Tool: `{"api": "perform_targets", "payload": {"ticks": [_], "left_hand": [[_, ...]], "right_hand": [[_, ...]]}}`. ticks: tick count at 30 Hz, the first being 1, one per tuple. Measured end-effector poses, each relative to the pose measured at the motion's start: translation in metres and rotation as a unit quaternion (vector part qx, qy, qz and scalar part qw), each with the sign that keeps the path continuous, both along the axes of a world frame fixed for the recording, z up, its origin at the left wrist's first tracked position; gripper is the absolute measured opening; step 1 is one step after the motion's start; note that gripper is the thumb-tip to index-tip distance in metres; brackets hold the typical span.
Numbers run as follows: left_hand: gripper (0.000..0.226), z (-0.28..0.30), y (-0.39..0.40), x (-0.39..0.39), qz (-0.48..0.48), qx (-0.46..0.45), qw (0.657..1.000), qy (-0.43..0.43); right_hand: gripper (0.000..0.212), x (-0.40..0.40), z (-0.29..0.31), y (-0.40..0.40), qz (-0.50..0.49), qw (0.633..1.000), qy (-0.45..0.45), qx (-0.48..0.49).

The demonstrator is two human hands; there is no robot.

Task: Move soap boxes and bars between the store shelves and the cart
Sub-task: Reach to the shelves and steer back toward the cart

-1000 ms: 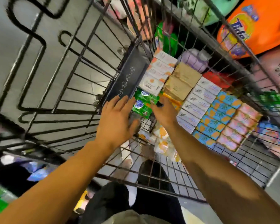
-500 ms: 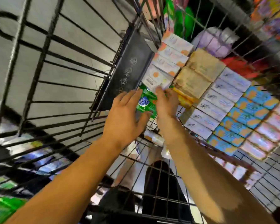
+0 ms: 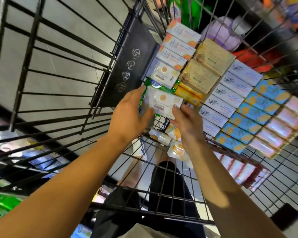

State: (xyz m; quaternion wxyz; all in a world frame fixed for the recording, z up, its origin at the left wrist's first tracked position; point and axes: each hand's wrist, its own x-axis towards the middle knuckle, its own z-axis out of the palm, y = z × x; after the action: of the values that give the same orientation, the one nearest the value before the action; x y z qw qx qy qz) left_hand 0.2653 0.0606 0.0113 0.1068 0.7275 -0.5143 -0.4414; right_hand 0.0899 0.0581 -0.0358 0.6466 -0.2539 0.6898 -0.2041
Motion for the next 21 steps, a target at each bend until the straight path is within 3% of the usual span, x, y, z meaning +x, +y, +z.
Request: {"api": "perform_targets", "payload": {"ticks": [6,10,15,18,21], "left_hand": [[0.06,0.001,0.001,0.002,0.126,0.047,0.986,0.102],[0.055,0.002,0.004,0.011,0.147,0.09,0.976,0.133],[0.048,0.004,0.004,0.016,0.148,0.055,0.98,0.118],[0.048,0.001,0.002,0.016,0.176,0.056,0.978,0.099],[0.05,0.001,0.002,0.019,0.196,0.067,0.975,0.086]], "right_hand": [[0.017,-0.008,-0.009,0.001,0.059,0.992,-0.108,0.018],[0.024,-0.001,-0.019,-0.003,0.109,0.983,-0.142,0.048],[0.022,0.004,-0.027,-0.008,0.118,0.978,-0.162,0.06],[0.057,0.005,-0.038,-0.023,0.109,0.988,-0.105,0.044],[0.073,0.015,-0.051,-0.039,0.112,0.991,-0.052,0.046]]}}
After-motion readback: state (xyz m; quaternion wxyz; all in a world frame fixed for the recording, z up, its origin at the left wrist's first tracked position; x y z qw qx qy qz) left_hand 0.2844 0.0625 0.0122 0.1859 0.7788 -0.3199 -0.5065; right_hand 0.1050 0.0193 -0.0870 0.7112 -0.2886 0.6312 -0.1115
